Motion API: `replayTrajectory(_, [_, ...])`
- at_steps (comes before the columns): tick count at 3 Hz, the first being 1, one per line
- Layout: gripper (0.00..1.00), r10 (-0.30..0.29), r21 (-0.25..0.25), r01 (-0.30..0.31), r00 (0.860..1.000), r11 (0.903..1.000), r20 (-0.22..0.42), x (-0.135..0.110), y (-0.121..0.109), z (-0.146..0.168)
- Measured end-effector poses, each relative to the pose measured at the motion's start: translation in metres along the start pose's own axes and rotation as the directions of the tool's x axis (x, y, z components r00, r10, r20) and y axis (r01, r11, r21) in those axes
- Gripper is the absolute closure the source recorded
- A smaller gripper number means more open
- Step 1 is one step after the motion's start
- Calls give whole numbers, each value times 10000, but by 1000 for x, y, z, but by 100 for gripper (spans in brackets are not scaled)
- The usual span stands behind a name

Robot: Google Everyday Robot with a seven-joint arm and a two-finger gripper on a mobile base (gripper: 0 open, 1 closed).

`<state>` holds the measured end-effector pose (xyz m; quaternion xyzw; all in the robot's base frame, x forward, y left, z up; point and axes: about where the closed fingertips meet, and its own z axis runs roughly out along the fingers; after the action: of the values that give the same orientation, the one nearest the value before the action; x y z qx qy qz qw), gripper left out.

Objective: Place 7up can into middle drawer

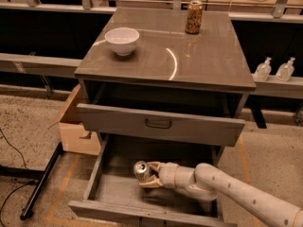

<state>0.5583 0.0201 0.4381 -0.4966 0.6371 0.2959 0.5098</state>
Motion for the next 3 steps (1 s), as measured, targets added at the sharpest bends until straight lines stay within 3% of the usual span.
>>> replayTrajectory(3, [12, 948, 446, -914, 9921, 9948, -816, 15, 1, 3])
